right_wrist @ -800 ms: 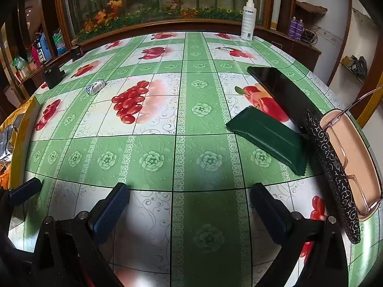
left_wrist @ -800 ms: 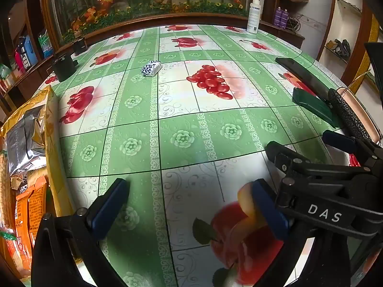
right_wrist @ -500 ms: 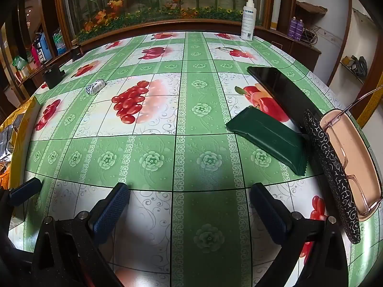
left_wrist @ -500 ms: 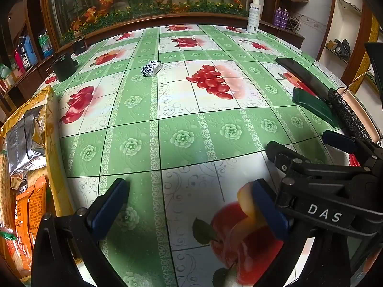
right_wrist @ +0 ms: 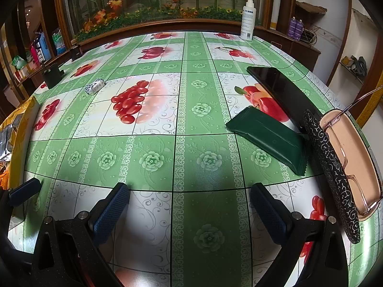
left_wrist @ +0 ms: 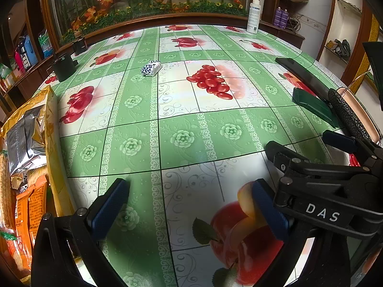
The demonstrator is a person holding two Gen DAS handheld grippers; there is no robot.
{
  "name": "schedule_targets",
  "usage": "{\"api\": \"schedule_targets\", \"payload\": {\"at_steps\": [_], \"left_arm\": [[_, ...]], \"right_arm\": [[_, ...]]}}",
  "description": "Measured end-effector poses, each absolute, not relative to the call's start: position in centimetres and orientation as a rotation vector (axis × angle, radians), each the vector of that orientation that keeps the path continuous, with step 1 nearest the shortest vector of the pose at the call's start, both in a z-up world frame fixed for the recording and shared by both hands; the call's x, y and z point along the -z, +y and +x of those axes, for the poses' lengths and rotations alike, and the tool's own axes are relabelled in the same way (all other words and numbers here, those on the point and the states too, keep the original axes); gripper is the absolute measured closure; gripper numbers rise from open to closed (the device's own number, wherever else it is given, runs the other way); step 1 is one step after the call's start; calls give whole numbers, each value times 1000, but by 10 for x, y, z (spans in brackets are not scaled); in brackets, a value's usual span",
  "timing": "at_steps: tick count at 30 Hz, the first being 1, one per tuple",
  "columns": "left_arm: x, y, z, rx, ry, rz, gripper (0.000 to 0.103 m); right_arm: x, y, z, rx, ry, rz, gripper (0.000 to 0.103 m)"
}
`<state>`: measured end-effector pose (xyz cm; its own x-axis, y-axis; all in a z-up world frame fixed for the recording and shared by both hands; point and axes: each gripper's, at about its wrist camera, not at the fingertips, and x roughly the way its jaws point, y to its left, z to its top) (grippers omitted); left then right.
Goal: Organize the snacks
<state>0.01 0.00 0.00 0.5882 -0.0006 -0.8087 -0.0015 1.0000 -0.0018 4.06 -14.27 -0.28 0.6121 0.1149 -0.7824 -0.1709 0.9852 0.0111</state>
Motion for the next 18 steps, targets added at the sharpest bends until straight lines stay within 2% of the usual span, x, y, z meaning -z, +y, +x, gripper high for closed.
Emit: {"api": "schedule_targets", "payload": {"at_steps": [18], "left_arm": [[0,0,0,-1,942,-1,0]], "right_arm": [[2,-142,41,-162,898,-69,1]]}}
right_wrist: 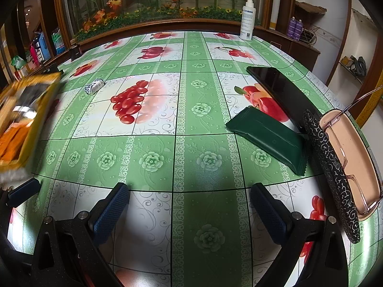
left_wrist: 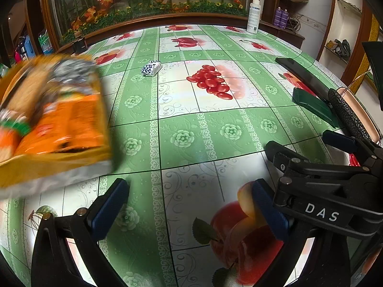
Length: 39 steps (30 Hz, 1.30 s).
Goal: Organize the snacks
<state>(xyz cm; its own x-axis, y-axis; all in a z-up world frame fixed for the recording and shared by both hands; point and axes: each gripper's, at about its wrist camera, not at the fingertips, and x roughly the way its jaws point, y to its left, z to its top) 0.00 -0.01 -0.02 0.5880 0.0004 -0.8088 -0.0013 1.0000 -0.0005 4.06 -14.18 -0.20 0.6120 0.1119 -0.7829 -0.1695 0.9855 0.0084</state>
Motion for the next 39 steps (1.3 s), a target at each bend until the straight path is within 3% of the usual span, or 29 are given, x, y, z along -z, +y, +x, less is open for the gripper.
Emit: {"api": "schedule_targets", "payload": {"at_steps": [39], "left_arm": [[0,-2,2,0,942,0,0]], "right_arm": [[4,-140,44,-158,900,-75,1]]}}
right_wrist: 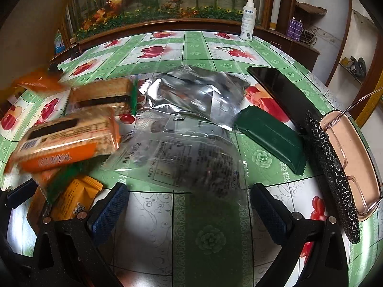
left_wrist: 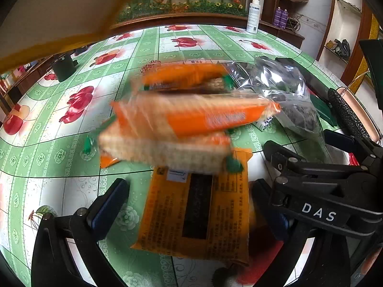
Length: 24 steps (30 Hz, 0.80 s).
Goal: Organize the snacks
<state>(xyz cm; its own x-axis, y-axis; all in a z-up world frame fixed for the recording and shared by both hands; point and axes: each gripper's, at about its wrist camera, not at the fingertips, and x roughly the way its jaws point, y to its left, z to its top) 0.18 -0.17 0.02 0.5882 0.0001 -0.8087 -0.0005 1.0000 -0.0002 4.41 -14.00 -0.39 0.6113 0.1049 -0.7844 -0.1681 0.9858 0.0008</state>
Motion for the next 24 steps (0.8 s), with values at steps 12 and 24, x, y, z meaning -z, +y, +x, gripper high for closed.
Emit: {"api": "schedule_targets", "payload": {"at_steps": [12,24], "left_arm": [[0,-1,1,0,942,-1,0],[-1,0,0,0,942,-1,0]], "right_arm": [[4,-140,44,-159,899,-76,1],[3,-140,43,-182,898,-81,0]]}}
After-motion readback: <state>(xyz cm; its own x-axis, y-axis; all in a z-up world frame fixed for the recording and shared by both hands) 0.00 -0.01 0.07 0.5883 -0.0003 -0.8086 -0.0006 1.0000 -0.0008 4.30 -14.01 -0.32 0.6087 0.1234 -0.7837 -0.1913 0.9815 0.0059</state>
